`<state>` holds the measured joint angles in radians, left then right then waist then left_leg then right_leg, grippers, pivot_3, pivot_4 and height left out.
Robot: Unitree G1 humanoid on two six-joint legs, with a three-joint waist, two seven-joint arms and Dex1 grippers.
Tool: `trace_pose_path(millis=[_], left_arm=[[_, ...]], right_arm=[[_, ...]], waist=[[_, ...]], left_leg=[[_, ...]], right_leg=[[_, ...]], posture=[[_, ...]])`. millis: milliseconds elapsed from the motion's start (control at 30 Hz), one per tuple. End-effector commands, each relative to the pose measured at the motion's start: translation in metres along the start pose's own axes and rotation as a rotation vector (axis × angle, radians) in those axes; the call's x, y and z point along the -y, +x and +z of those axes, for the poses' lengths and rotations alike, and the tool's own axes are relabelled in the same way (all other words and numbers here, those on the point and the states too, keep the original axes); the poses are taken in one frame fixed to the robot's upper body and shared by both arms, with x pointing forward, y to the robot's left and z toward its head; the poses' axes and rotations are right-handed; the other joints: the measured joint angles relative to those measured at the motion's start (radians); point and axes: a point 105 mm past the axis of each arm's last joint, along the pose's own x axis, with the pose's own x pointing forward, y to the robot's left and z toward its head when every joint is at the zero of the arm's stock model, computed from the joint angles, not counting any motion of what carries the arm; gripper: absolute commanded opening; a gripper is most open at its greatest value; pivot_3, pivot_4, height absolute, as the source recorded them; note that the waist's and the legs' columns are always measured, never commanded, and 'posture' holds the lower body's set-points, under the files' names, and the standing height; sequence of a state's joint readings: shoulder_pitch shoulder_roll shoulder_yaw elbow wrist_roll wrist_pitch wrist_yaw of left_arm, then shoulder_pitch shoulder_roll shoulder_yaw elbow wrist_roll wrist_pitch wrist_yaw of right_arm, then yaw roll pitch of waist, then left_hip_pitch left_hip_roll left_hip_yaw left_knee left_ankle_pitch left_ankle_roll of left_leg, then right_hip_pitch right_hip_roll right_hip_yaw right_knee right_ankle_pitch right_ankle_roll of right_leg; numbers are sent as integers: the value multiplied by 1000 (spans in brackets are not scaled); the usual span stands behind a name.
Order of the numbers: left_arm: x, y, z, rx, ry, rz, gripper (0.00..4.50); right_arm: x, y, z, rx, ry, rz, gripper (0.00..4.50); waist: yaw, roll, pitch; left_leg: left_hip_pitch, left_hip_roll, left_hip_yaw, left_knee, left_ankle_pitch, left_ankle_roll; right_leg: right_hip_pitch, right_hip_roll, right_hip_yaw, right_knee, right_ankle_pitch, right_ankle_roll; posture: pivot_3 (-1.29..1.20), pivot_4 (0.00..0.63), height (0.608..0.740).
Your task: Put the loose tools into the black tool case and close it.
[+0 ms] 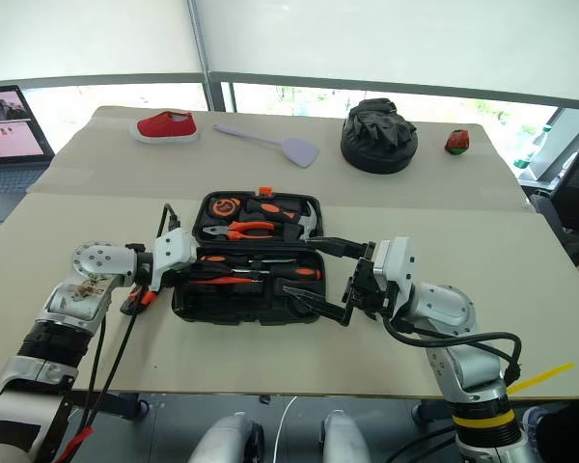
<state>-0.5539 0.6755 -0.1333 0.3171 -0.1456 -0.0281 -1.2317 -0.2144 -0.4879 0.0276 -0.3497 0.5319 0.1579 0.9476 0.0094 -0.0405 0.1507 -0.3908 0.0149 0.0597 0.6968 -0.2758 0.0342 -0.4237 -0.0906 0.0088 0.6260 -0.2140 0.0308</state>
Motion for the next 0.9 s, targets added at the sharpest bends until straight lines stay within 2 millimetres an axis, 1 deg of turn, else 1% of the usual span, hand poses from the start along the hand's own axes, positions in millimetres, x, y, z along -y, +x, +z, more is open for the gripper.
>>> trace_pose_path(millis=[33,233,367,500,733,800,900], left_arm=[[-5,-9,14,18,65,4,40],[-4,-7,7,-18,40,1,40],[13,-2,-3,-52,5,-74,40],[16,-1,-9,-68,-12,-69,40],[14,-2,3,0,21,-51,40],[17,-3,8,33,35,-79,40],[25,-5,6,9,56,-131,40]], right_arm=[[-2,2,12,38,-47,3,4500],[-3,2,11,40,-45,3,4500],[-3,2,11,39,-46,0,4500],[-3,1,11,37,-46,-2,4500],[-3,1,10,38,-45,-2,4500],[-3,2,10,39,-45,0,4500],[-2,2,11,40,-45,2,4500]], waist=[[0,0,0],[0,0,0],[0,0,0],[0,0,0],[0,0,0],[0,0,0],[0,0,0]], left_leg=[[0,0,0,0,0,0],[0,0,0,0,0,0],[0,0,0,0,0,0],[0,0,0,0,0,0],[1,0,0,0,0,0],[1,0,0,0,0,0],[0,0,0,0,0,0]], right_leg=[[0,0,0,0,0,0],[0,0,0,0,0,0],[0,0,0,0,0,0],[0,0,0,0,0,0],[0,0,0,0,0,0],[0,0,0,0,0,0],[0,0,0,0,0,0]], posture=[[0,150,740],[0,150,740],[0,150,740],[0,150,740],[0,150,740],[0,150,740],[0,150,740]])
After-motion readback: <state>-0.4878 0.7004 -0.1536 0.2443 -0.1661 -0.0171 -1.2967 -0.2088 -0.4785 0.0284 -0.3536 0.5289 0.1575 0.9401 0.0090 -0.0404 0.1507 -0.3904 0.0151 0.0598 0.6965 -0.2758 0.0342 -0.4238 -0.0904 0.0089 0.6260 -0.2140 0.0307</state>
